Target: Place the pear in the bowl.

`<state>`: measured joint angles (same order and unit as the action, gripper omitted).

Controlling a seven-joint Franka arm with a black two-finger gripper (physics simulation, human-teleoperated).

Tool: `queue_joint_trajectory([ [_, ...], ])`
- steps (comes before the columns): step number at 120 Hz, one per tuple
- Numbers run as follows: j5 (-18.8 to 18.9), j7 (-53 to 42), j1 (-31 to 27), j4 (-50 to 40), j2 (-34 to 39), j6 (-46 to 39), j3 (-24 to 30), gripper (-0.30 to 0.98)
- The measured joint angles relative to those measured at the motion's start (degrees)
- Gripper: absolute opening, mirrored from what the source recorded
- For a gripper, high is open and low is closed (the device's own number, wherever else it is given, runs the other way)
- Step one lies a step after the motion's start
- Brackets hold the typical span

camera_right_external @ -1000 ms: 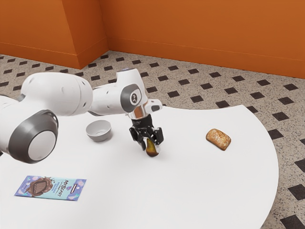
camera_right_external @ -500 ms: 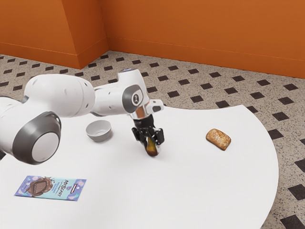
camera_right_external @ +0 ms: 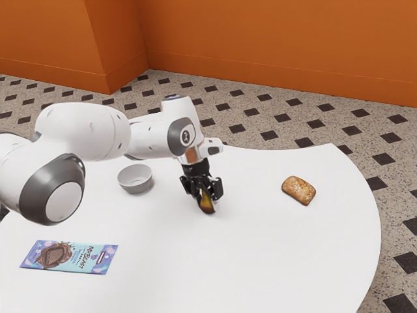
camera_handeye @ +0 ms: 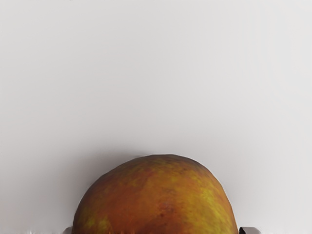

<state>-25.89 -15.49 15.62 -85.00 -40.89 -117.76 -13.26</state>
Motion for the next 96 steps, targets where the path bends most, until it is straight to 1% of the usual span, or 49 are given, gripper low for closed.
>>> queue_joint_trajectory([
  [28, 0.2, -0.3, 0.0, 0.1, 0.6, 0.5, -0.6, 0.29],
  [53, 0.4, -0.2, 0.0, 0.1, 1.7, 0.5, -1.7, 0.17],
  [71, 1.0, 0.3, 0.0, 0.1, 4.4, 0.9, -5.0, 0.05],
  [96, 2.1, 1.5, 0.0, 0.1, 6.7, 1.0, -12.3, -0.10],
])
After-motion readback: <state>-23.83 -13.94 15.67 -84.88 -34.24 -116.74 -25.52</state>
